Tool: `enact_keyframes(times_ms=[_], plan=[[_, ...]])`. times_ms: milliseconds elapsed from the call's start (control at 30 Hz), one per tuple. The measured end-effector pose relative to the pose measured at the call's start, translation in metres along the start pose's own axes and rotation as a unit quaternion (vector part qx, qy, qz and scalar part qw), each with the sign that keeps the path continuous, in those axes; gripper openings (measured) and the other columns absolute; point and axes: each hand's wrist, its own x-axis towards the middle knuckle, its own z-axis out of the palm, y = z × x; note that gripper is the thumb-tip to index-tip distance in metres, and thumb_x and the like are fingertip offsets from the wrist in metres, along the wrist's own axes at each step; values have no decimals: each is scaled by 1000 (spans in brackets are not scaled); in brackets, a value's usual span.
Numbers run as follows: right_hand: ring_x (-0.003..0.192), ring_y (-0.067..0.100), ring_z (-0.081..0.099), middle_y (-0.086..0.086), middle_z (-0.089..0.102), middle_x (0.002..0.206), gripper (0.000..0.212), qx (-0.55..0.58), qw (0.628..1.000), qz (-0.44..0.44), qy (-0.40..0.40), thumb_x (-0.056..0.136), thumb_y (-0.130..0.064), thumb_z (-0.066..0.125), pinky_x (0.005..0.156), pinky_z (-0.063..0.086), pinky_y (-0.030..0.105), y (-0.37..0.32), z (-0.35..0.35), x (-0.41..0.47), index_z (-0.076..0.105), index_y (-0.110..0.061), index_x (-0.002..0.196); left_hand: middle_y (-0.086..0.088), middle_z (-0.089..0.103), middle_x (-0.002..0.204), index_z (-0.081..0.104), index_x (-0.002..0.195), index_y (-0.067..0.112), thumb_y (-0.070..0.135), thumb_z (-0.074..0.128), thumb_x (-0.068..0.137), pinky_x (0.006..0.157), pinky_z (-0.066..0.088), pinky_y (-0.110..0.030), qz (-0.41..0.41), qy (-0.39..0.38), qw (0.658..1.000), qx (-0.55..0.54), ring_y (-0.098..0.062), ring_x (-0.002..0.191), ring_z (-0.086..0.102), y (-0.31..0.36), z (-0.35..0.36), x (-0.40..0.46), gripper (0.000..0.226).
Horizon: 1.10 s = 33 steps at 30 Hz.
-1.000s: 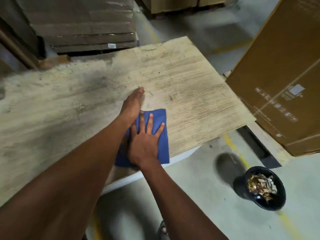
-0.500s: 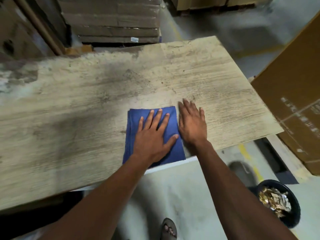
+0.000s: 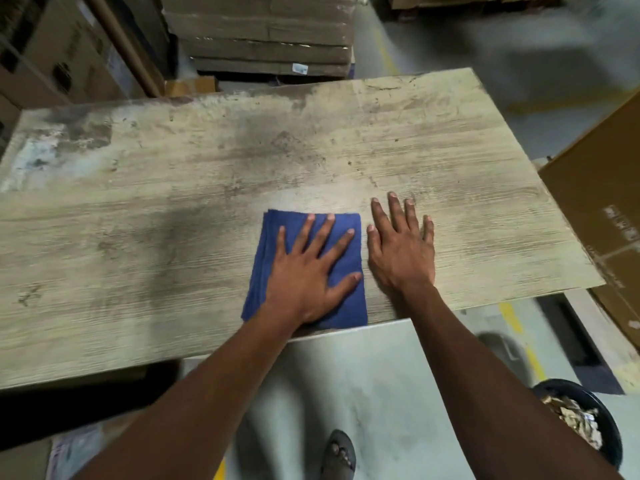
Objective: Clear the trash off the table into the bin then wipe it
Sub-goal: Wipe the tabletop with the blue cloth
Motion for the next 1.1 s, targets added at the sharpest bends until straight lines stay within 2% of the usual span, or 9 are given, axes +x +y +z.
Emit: enact_keyframes(times_ms=[133, 367, 433, 567, 633, 733, 933, 1100], plan=[[167, 22, -12, -6, -9, 181, 71, -8, 1000, -7, -26, 108, -68, 10, 133, -4, 56, 2, -3, -4, 0, -40, 172, 13, -3, 181, 3, 169, 53, 86, 18, 101, 130, 2, -67, 5, 0, 1000, 13, -19, 168, -8, -16, 0, -43, 77], [167, 29, -11, 2, -7, 182, 76, -29, 999, -12, -28, 104, -76, 8, 132, -2, 61, -4, 0, -7, -2, -41, 171, 13, -11, 181, -3, 168, 56, 94, 10, 94, 129, -9, -67, -122, -20, 992, -24, -20, 167, -15, -66, -14, 32, 84], [167, 31, -8, 4, -6, 182, 76, -29, 999, -8, -28, 105, -76, 10, 132, -1, 63, -6, 0, -8, -2, -42, 171, 12, -10, 181, -2, 168, 54, 93, 10, 95, 129, -9, -67, -112, -12, 993, -19, -21, 167, -14, -56, -10, 21, 84], [167, 33, -8, 6, -10, 181, 77, -31, 999, -17, -37, 104, -77, 11, 130, -3, 66, -29, 7, -20, -4, -42, 171, 12, -7, 181, 0, 169, 54, 88, 14, 99, 130, -5, -66, -56, 14, 998, 0, -20, 168, -12, -41, -1, -59, 79], [167, 33, -10, 5, -13, 181, 80, -27, 999, -16, -42, 102, -80, 9, 129, -4, 67, -43, 10, -26, -6, -42, 171, 14, -7, 181, -2, 168, 56, 87, 13, 100, 131, -2, -65, -62, 9, 998, 2, -18, 168, -11, -51, -2, -89, 76], [167, 32, -10, 4, -13, 181, 82, -25, 999, -10, -24, 101, -83, 6, 129, -3, 68, -54, 14, -30, -7, -42, 171, 16, -8, 181, -6, 166, 60, 89, 10, 97, 131, -6, -64, -114, 2, 993, -4, -16, 167, -13, -81, -12, -84, 76], [167, 32, -7, 3, -10, 181, 82, -35, 999, -14, -20, 100, -84, 6, 129, -2, 68, -54, 20, -23, -3, -44, 171, 10, -12, 181, -5, 168, 56, 91, 7, 95, 127, -11, -71, -225, -8, 973, -42, -24, 167, -16, -125, -25, -6, 82], [167, 32, -6, 3, -7, 182, 83, -29, 999, -13, -21, 100, -85, 7, 129, -1, 68, -51, 17, -26, -1, -43, 171, 12, -12, 181, -7, 168, 55, 88, 7, 97, 129, -6, -68, -162, 1, 987, -11, -21, 167, -15, -81, -12, -70, 79]])
